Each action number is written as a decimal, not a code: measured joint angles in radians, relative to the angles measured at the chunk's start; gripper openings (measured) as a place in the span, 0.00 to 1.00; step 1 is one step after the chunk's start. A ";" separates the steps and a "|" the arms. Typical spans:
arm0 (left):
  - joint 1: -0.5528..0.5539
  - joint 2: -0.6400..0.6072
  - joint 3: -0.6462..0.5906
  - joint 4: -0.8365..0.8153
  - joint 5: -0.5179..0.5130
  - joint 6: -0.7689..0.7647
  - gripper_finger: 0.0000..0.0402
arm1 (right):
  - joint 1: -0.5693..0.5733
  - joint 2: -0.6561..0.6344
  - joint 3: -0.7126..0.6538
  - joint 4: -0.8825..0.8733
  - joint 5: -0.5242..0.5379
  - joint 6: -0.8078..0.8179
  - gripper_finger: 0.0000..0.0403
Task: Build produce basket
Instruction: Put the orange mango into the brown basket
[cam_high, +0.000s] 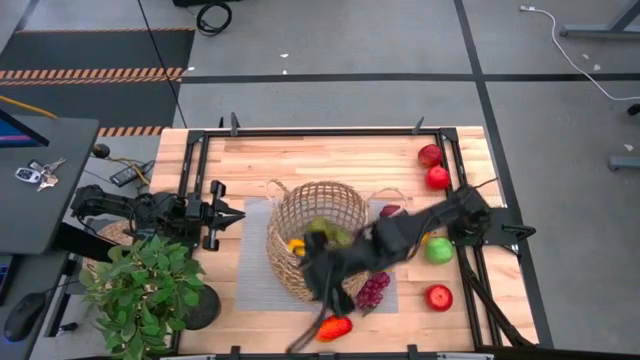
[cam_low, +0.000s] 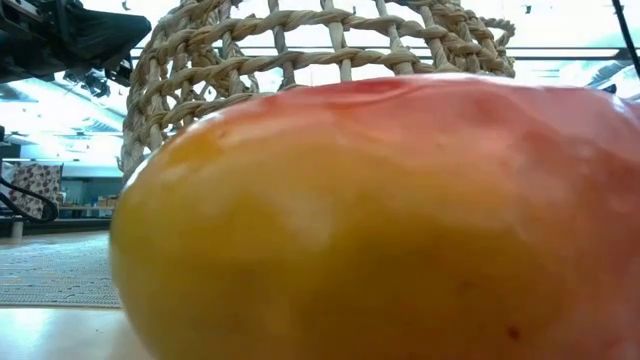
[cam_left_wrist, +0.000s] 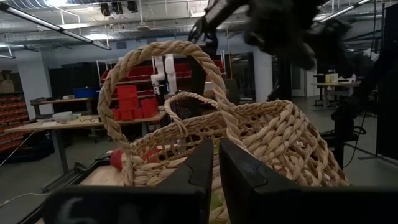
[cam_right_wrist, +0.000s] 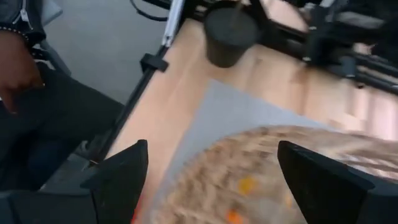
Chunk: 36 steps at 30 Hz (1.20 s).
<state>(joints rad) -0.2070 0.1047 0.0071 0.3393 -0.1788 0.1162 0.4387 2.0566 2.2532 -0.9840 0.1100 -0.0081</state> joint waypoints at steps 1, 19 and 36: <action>0.000 0.000 0.000 0.000 0.000 0.000 0.08 | 0.015 0.017 0.000 0.015 0.001 0.010 0.90; 0.000 0.000 0.000 0.005 0.000 0.000 0.08 | 0.204 0.121 -0.126 -0.019 0.181 0.491 0.90; 0.000 0.000 0.000 0.000 0.000 0.000 0.09 | 0.361 0.121 -0.463 0.219 0.327 0.735 0.90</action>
<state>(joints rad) -0.2070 0.1047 0.0071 0.3393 -0.1787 0.1162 0.7997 2.1773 1.7897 -0.7654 0.4374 0.7267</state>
